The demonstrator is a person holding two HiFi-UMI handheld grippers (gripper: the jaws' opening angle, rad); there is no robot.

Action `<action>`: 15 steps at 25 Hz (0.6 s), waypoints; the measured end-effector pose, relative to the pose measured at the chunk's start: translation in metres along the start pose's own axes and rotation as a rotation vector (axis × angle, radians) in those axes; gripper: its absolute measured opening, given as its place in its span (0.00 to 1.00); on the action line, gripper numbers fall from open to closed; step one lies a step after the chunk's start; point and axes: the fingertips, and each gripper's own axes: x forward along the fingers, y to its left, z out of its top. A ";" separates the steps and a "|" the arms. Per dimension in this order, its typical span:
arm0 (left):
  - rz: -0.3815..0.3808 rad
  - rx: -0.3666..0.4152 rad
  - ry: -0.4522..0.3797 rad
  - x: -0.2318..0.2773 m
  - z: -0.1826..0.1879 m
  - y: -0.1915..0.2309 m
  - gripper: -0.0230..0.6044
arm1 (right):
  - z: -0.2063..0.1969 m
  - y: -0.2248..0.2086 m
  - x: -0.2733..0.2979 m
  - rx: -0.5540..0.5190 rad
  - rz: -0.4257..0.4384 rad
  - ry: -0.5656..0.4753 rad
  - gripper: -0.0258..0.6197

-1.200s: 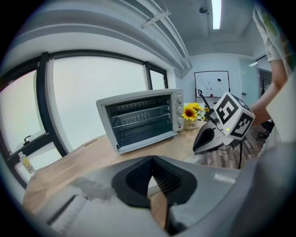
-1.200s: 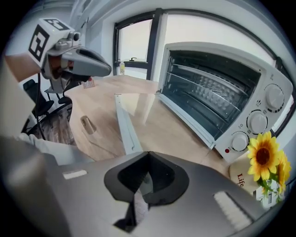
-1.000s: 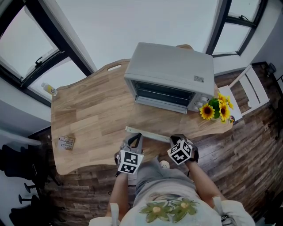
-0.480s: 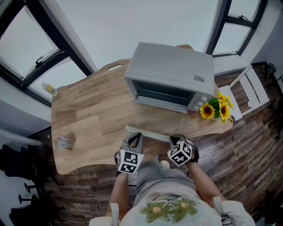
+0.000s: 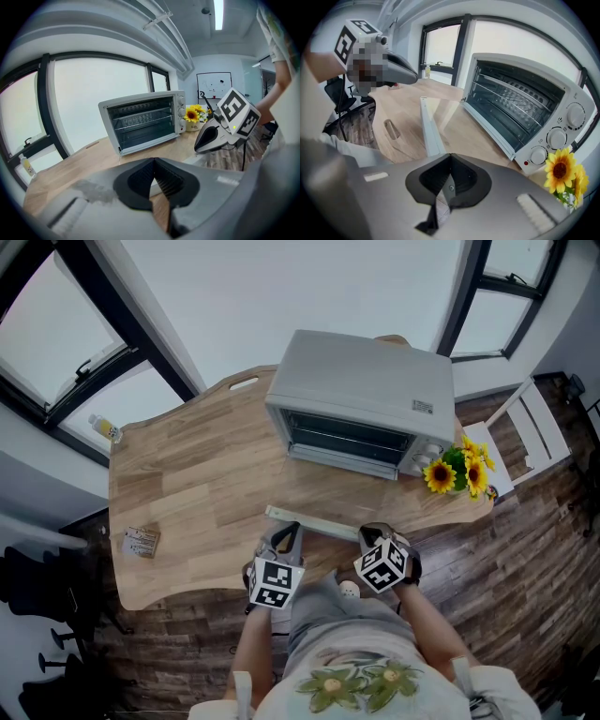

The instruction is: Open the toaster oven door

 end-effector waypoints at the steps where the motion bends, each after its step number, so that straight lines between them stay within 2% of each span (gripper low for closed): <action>1: -0.001 0.000 0.000 0.000 0.000 0.000 0.04 | 0.002 0.000 -0.001 -0.001 -0.004 -0.004 0.04; 7: -0.007 0.001 -0.002 0.002 0.000 -0.001 0.04 | 0.013 -0.005 -0.009 0.017 -0.026 -0.051 0.04; 15: -0.001 -0.013 -0.058 0.000 0.020 0.001 0.04 | 0.047 -0.018 -0.044 0.095 -0.076 -0.225 0.04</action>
